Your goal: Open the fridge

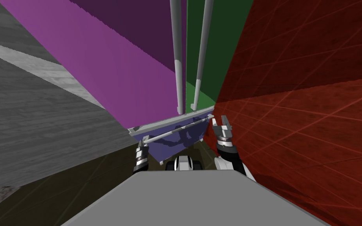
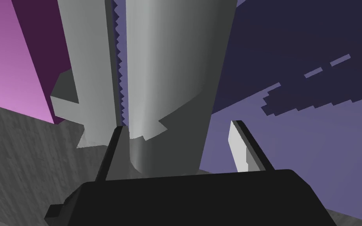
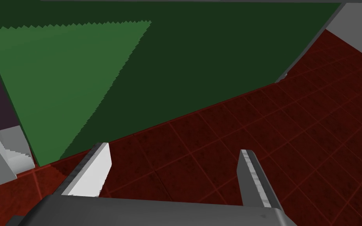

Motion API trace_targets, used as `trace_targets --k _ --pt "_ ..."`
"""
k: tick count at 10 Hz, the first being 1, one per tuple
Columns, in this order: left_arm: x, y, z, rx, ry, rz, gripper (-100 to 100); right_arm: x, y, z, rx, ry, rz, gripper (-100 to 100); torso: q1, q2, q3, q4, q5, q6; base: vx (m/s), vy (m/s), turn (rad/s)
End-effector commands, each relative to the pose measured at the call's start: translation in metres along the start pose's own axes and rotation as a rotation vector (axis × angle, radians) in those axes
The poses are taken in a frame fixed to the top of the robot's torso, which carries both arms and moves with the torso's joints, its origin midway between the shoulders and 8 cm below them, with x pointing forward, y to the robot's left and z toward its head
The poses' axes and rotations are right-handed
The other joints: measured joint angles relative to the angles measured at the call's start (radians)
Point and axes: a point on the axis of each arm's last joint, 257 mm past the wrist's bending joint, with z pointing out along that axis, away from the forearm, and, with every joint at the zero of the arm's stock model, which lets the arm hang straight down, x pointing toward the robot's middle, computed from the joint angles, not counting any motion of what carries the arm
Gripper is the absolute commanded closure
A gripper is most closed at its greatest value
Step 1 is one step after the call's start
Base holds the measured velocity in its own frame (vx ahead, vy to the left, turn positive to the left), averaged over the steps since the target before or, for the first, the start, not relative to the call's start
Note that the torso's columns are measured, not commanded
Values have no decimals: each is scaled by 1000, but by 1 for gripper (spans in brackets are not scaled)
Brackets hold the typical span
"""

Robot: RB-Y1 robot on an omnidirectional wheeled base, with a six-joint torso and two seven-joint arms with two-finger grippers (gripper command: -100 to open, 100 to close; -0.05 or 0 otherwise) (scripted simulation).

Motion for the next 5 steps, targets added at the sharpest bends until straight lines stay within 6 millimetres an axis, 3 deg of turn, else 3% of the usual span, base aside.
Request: trace_targets --k 1,2,5 --pt "2 6 -17 -6 -3 1 100 0 0 0 0 0 0 0 3 -4 -1 -4 5 1 -35 0 -22" --pt "1 -2 -9 17 0 1 100 0 0 0 0 0 0 0 5 -7 -2 -5 5 0 -24 -8 -3" --pt "0 -2 -4 -4 5 2 100 0 0 0 0 0 0 0 1 0 0 -1 2 -1 -106 -61 22"
